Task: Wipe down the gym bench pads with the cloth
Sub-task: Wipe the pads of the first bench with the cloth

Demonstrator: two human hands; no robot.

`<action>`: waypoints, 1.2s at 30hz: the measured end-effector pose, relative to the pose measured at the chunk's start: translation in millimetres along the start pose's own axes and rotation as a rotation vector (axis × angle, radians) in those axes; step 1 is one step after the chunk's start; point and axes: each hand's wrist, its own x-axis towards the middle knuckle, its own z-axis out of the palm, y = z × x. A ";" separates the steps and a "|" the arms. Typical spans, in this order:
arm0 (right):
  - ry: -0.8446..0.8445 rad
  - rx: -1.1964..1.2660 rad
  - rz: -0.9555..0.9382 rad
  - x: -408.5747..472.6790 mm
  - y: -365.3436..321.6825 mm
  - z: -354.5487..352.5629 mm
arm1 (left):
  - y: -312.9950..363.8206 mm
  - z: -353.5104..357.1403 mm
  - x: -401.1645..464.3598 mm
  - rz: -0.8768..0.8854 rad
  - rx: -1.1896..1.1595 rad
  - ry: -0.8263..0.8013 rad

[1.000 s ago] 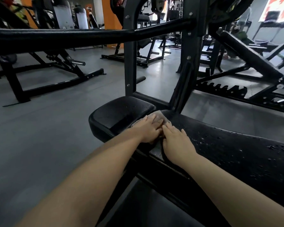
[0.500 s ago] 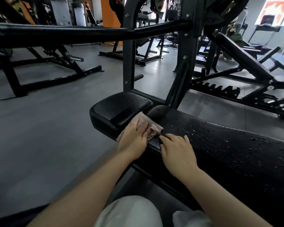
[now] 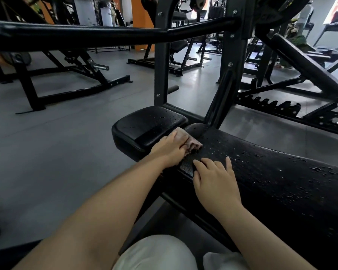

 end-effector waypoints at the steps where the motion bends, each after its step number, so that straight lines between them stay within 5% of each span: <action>1: 0.013 0.001 0.005 -0.2 -0.1 1.3 | 0.0 -0.2 3.1 -0.008 -0.001 -0.013; 9: -0.053 0.076 -0.010 -0.6 4.3 -3.7 | 2.1 51.3 -56.6 -0.081 -0.499 0.522; 28: -0.107 0.127 0.012 -0.5 1.8 -13.4 | 6.5 46.0 -59.3 -0.212 -0.949 0.493; 36: -0.107 0.122 0.005 0.3 3.5 -13.7 | 33.4 51.0 -63.2 -0.668 -1.133 0.344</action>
